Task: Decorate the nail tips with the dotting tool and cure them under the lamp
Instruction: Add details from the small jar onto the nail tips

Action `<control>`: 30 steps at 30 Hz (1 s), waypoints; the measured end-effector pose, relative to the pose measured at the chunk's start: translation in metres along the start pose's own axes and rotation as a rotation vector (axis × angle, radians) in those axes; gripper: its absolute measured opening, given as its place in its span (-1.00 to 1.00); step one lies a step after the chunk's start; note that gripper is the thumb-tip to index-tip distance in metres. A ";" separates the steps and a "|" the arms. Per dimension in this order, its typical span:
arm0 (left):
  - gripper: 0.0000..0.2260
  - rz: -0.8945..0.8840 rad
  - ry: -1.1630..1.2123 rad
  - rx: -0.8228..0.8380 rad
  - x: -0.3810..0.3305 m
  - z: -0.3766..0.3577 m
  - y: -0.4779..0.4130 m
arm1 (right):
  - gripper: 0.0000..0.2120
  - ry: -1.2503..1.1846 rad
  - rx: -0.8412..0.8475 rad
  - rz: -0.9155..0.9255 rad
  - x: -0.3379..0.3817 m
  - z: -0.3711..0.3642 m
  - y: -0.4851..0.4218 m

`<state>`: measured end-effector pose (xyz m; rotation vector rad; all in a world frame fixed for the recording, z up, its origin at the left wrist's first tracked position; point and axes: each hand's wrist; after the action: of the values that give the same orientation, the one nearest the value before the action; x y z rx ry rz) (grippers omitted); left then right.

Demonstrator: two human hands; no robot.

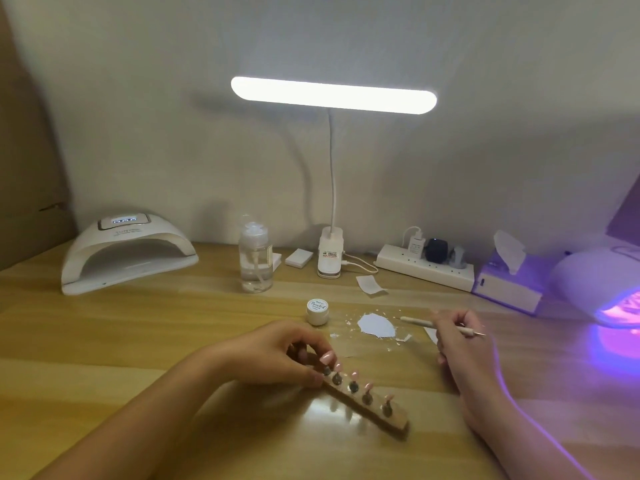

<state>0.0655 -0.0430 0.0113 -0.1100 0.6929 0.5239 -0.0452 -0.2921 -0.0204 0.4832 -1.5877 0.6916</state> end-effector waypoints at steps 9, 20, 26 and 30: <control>-0.80 0.044 0.160 -0.275 0.001 -0.018 -0.004 | -0.95 0.007 0.122 0.085 0.007 -0.003 0.008; -0.33 0.288 -0.431 -0.098 -0.069 -0.039 0.030 | -0.94 0.235 0.230 0.188 0.007 -0.007 0.014; -0.56 0.316 -0.395 -0.173 -0.049 -0.029 0.034 | -0.97 0.587 0.315 0.364 0.009 -0.006 0.024; -0.65 0.288 -0.277 -0.147 -0.029 -0.011 0.037 | -0.96 0.472 0.309 0.277 0.008 -0.006 0.020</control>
<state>0.0219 -0.0263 0.0244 -0.0733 0.3995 0.8494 -0.0552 -0.2725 -0.0149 0.2929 -1.1137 1.1789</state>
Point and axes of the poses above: each hand's wrist, its own y-axis away from the middle knuckle, its own z-axis out of the back of the hand, x = y × z, and after that the axes turned 5 degrees about -y, right-handed
